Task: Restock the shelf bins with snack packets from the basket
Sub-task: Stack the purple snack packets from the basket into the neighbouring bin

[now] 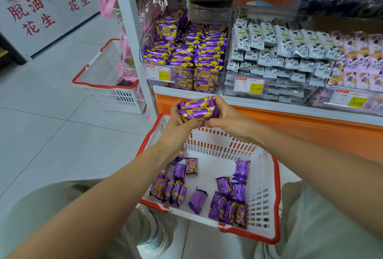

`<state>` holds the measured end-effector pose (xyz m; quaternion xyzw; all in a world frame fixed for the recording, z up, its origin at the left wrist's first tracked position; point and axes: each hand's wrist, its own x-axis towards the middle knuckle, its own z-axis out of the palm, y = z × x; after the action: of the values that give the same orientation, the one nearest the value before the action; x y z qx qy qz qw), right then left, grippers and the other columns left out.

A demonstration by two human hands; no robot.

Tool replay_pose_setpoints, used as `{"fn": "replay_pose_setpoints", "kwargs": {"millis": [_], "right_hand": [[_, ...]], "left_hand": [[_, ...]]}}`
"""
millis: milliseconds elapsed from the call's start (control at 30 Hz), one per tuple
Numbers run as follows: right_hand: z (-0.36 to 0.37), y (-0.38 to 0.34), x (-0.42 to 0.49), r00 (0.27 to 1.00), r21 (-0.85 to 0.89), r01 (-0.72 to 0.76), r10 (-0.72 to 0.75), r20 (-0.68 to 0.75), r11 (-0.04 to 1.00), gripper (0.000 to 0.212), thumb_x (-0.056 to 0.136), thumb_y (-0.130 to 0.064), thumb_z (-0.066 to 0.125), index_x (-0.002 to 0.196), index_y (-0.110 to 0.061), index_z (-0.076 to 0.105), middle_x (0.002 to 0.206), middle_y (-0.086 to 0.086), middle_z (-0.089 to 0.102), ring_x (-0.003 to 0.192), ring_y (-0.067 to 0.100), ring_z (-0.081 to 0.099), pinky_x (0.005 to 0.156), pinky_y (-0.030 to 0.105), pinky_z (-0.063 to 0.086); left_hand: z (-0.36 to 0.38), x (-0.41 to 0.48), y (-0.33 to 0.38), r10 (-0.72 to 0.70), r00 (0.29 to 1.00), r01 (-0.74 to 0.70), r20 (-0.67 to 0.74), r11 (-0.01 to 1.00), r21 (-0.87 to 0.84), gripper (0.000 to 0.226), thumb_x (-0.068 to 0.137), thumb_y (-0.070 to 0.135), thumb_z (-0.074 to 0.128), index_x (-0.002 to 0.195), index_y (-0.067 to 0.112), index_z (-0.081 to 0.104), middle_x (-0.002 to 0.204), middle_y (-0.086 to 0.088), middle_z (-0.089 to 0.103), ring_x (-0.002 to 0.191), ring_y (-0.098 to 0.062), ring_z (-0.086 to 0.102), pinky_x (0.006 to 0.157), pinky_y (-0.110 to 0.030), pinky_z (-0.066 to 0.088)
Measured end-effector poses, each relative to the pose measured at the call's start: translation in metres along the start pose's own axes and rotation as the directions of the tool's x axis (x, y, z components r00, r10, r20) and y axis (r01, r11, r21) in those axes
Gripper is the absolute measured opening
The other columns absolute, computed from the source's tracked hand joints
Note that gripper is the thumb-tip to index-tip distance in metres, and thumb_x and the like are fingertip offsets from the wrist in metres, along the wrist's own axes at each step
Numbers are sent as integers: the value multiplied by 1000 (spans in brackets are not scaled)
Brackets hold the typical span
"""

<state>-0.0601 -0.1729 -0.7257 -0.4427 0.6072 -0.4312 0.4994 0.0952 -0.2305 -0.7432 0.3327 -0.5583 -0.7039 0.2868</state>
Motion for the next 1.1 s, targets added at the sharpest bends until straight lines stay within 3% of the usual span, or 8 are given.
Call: {"fn": "replay_pose_setpoints", "kwargs": {"millis": [167,300,467,567,667,867,1000,1100], "right_hand": [[12,-5,3,999,3,-32,31,30,999,58,90,-3,61,135,-23,32,123,11,63,102,16,58,100,34,44],[10,-16,9,1000,-19,16,-16,24,1000,61,93,-14,64,144,-13,30,122,0,67,110,9,62,104,33,45],[13,-38,16,991,-213,110,-123,-50,971,74,82,-51,70,140,-15,42,131,-3,61,118,7,57,102,27,44],[15,-51,23,980,-197,159,-179,-84,967,38,88,-30,69,120,-17,54,116,-5,67,97,-2,63,87,18,46],[14,-65,31,983,-162,162,-174,-65,973,43,87,-16,70,117,-25,41,105,-25,58,82,-22,57,78,3,45],[13,-84,64,962,-154,220,-241,-131,963,80,87,-22,71,149,-7,22,135,-7,39,127,9,43,83,6,38],[12,-106,95,929,-219,254,-301,-215,942,50,85,-15,73,124,-5,43,111,-1,61,85,7,59,68,11,47],[6,-113,132,882,-239,297,-361,-301,925,50,81,-16,78,121,-10,47,111,5,67,97,9,64,84,18,49]], "left_hand": [[-1,1,5,-47,999,48,-8,996,76,87,68,18,65,143,8,22,119,-4,63,114,-19,61,102,-41,47],[-6,8,16,20,998,-15,-66,997,81,29,94,8,48,123,11,48,82,16,64,68,6,62,66,-17,47],[-5,15,37,21,987,-20,-160,1000,9,29,100,22,47,129,18,50,85,25,55,56,11,61,48,-11,46],[-16,32,45,48,976,-40,-212,998,41,57,82,49,58,130,20,52,126,14,54,100,6,62,85,-22,54],[-21,37,60,118,959,-97,-259,991,92,83,70,62,58,140,20,47,146,-1,46,129,-21,49,109,-50,40],[-43,65,82,229,949,-179,-219,958,225,88,79,72,57,139,8,44,141,-11,52,127,-25,53,109,-45,40],[-54,85,97,456,857,-302,-239,821,484,50,97,52,40,127,15,56,124,-4,59,116,-21,54,102,-37,41],[-67,106,90,567,779,-212,-269,641,738,64,95,51,28,147,16,39,150,-10,36,139,-25,27,117,-39,19]]}}
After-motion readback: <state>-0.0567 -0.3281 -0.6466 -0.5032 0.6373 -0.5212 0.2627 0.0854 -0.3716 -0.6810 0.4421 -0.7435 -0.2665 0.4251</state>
